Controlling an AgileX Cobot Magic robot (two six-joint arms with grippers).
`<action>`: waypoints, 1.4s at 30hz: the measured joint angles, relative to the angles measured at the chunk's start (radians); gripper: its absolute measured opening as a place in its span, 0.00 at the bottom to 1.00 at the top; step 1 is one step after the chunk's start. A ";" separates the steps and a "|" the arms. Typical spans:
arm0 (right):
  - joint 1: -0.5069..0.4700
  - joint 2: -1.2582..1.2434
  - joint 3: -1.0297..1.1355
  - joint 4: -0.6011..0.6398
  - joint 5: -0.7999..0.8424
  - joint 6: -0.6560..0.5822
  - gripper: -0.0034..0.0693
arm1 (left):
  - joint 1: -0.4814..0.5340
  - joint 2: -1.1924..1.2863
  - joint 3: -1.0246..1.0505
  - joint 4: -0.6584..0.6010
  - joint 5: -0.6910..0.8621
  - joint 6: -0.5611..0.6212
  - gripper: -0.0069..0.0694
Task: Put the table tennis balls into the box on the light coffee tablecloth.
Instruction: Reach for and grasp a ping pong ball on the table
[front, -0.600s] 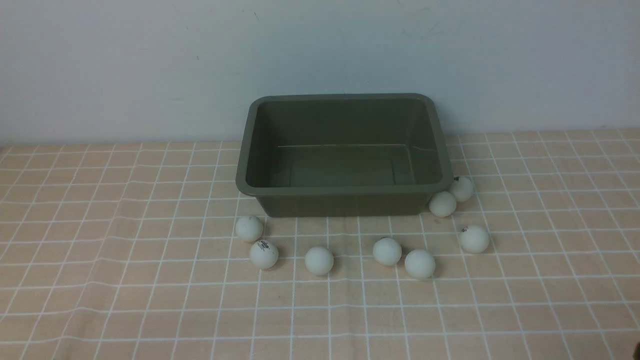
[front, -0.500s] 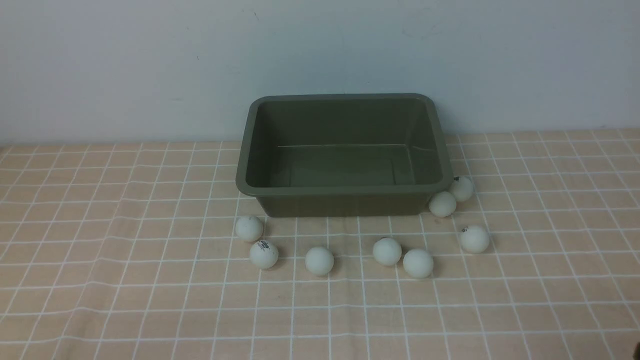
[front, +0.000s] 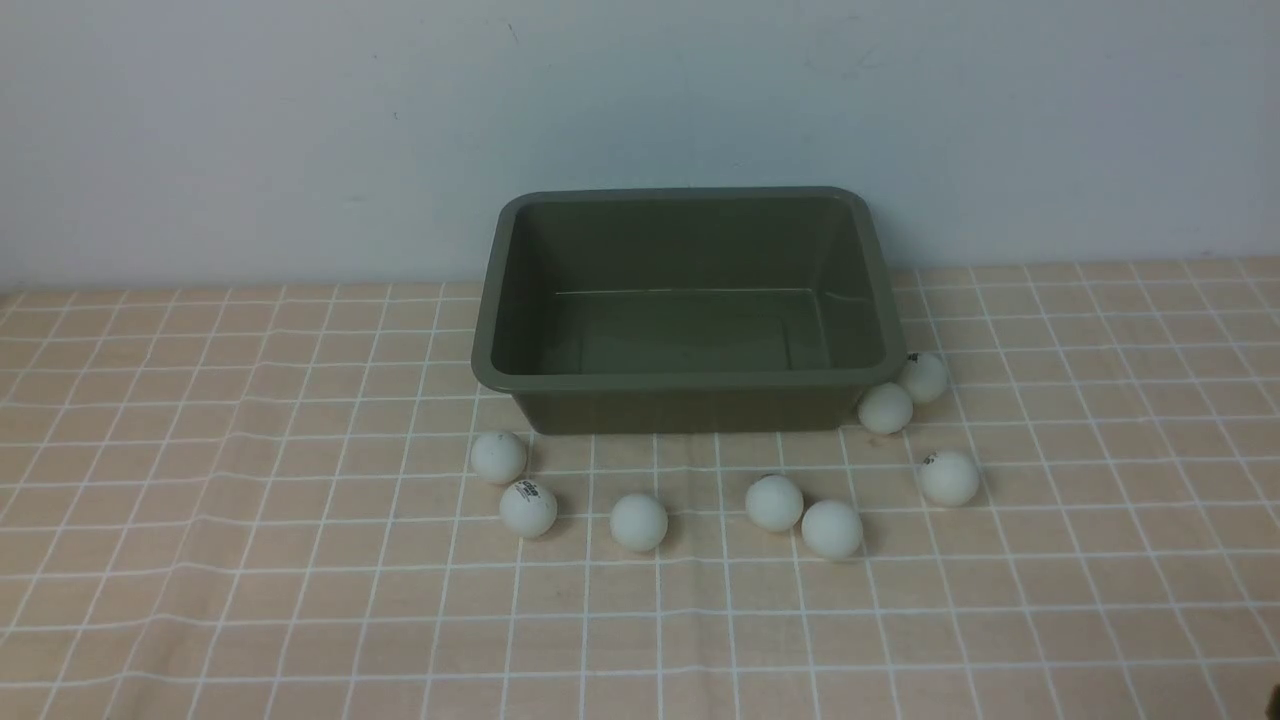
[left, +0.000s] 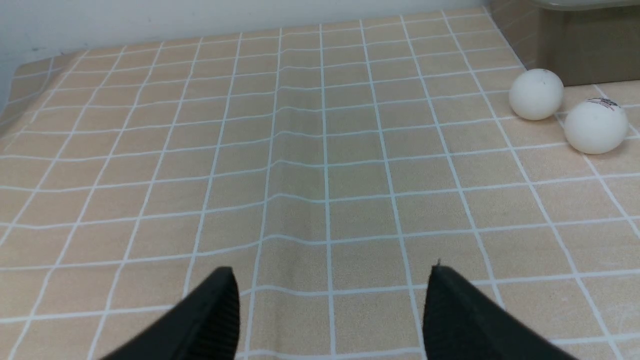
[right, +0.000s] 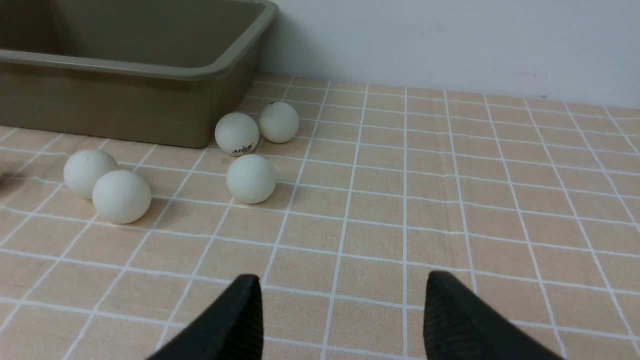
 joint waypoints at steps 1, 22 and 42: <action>0.000 0.000 0.000 0.000 0.000 0.000 0.60 | 0.000 0.000 0.000 0.000 0.000 0.000 0.63; 0.000 0.000 0.002 -0.123 -0.011 -0.002 0.58 | 0.000 0.000 0.000 0.000 0.000 0.000 0.63; 0.000 0.031 -0.340 -0.076 0.221 0.200 0.58 | 0.000 0.000 0.000 0.001 0.000 0.000 0.63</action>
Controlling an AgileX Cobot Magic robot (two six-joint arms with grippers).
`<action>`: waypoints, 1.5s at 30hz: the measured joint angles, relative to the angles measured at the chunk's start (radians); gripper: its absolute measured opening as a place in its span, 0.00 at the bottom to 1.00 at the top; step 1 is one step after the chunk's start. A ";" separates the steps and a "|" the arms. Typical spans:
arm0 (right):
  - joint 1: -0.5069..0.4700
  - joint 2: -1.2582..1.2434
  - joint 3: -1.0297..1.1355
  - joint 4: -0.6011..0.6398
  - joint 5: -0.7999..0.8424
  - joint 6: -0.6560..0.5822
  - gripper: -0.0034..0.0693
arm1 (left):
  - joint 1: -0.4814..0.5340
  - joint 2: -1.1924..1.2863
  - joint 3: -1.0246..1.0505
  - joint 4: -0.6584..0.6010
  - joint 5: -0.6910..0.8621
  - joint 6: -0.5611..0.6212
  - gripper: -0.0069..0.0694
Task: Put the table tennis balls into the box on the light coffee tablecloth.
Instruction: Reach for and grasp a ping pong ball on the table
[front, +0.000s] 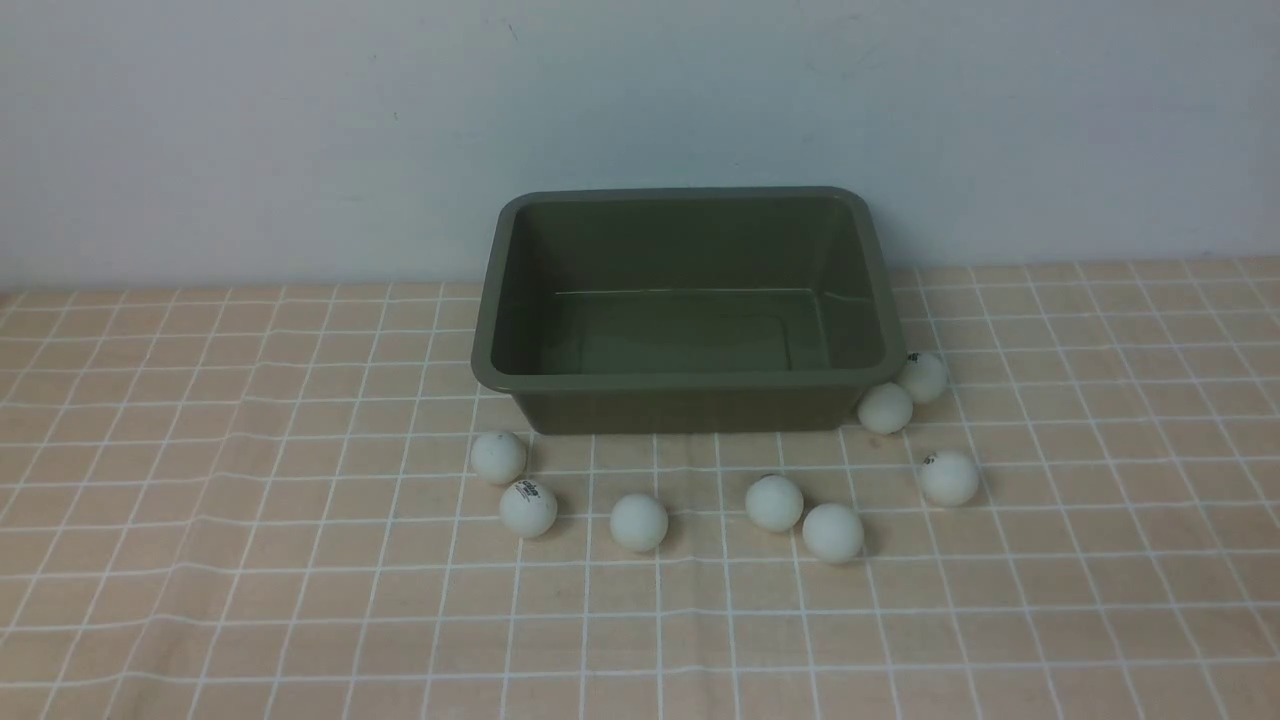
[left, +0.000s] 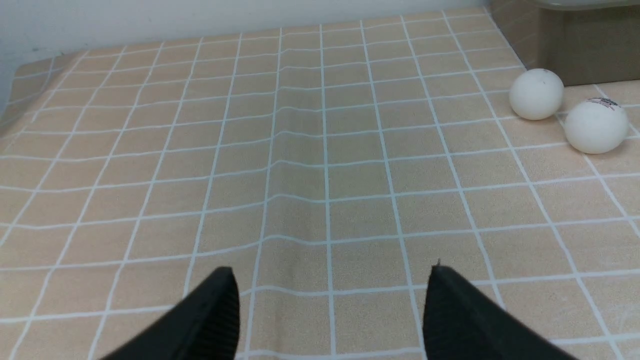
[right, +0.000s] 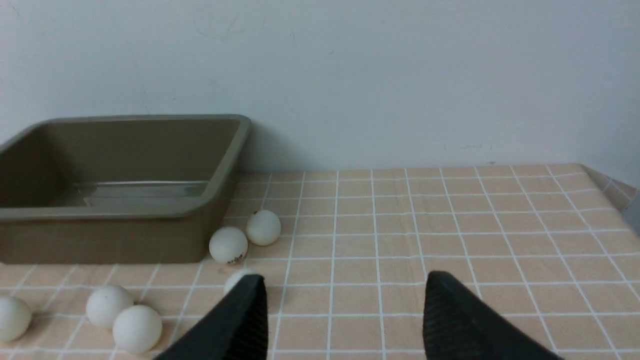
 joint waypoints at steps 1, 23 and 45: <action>0.000 0.000 -0.010 0.006 0.004 0.001 0.58 | 0.000 0.000 0.000 0.000 0.000 0.000 0.63; 0.000 0.000 -0.019 0.084 0.006 0.005 0.58 | 0.000 0.000 0.000 0.012 0.000 0.011 0.63; 0.000 0.000 -0.019 0.130 -0.031 -0.046 0.58 | 0.000 0.000 0.007 -0.556 -0.154 -0.167 0.63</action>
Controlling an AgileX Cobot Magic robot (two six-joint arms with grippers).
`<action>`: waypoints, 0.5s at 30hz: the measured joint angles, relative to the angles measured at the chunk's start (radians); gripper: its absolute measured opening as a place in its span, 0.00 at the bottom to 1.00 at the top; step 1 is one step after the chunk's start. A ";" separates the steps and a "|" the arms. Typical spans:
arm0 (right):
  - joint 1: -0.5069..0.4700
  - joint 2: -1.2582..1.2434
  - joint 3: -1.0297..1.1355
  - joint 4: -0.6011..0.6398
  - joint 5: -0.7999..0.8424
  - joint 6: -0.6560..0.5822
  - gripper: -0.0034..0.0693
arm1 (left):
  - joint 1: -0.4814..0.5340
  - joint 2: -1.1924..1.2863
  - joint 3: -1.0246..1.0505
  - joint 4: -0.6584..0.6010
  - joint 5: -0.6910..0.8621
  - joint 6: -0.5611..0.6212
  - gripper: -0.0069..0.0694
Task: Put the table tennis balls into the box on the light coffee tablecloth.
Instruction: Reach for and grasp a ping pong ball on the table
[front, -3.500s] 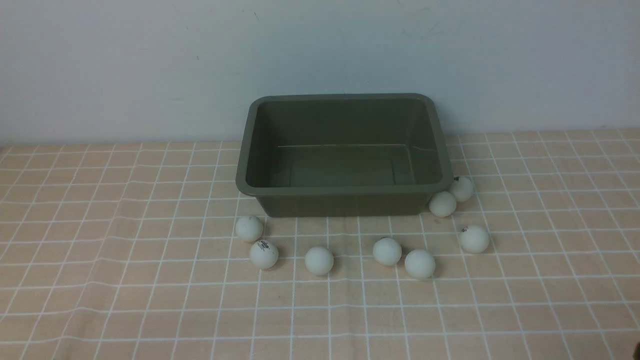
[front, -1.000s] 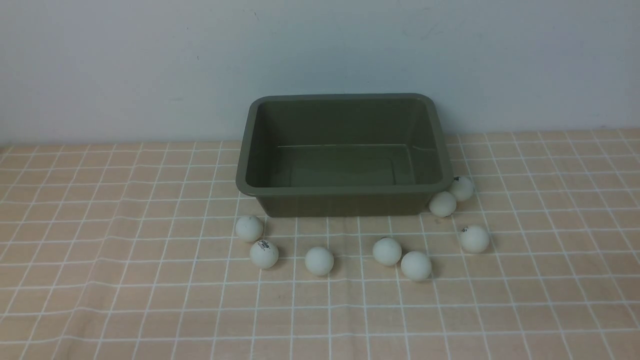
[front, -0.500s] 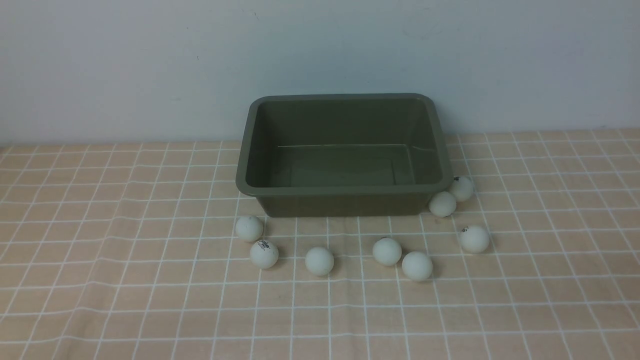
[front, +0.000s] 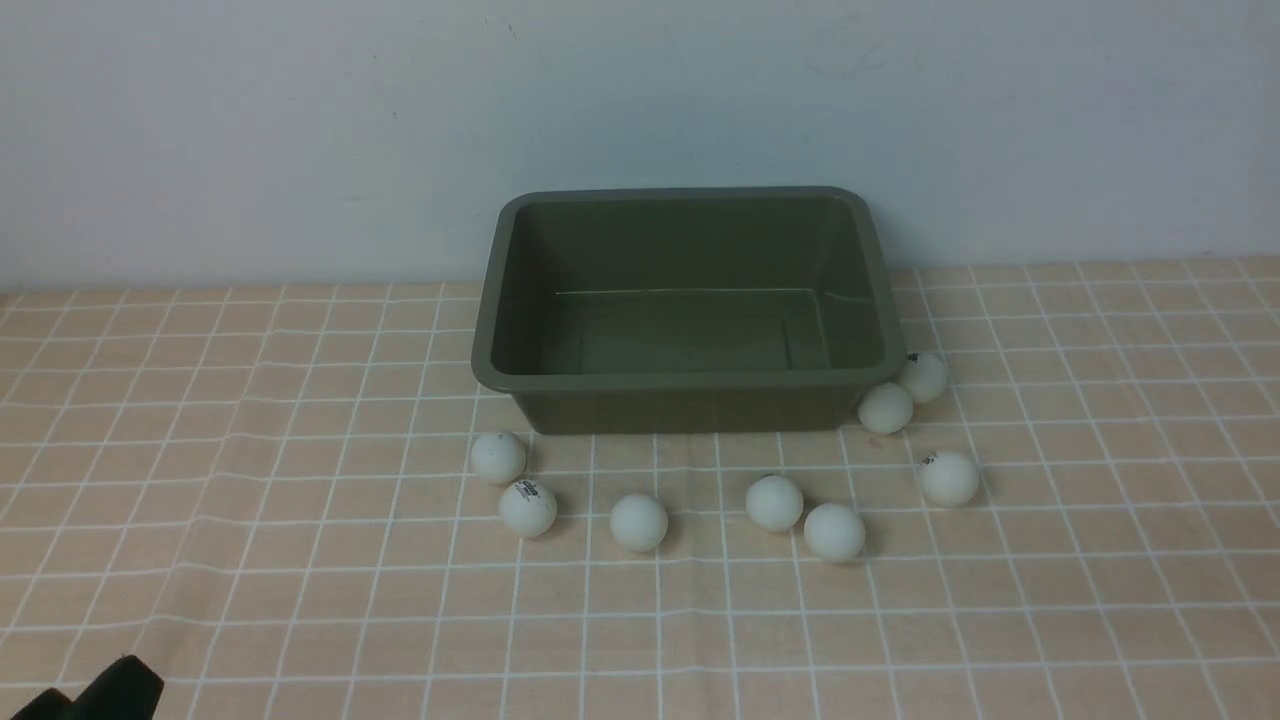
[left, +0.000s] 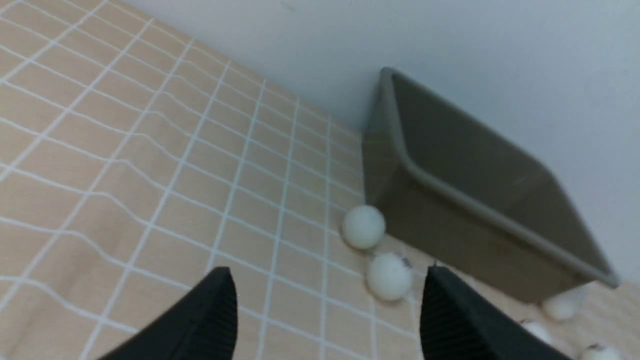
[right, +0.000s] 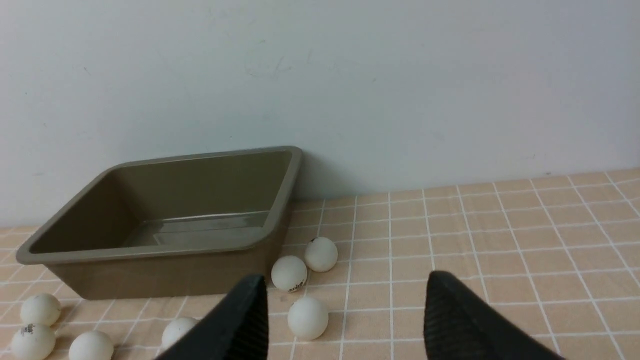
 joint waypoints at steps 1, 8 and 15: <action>0.000 0.000 0.000 0.000 -0.003 -0.003 0.58 | 0.000 0.000 0.000 0.000 -0.002 0.000 0.63; 0.000 0.001 0.000 0.027 -0.021 -0.069 0.58 | 0.000 0.000 0.000 -0.161 -0.026 -0.001 0.63; 0.000 0.008 0.000 0.035 -0.021 -0.117 0.58 | 0.000 0.000 0.000 -0.176 -0.024 -0.001 0.63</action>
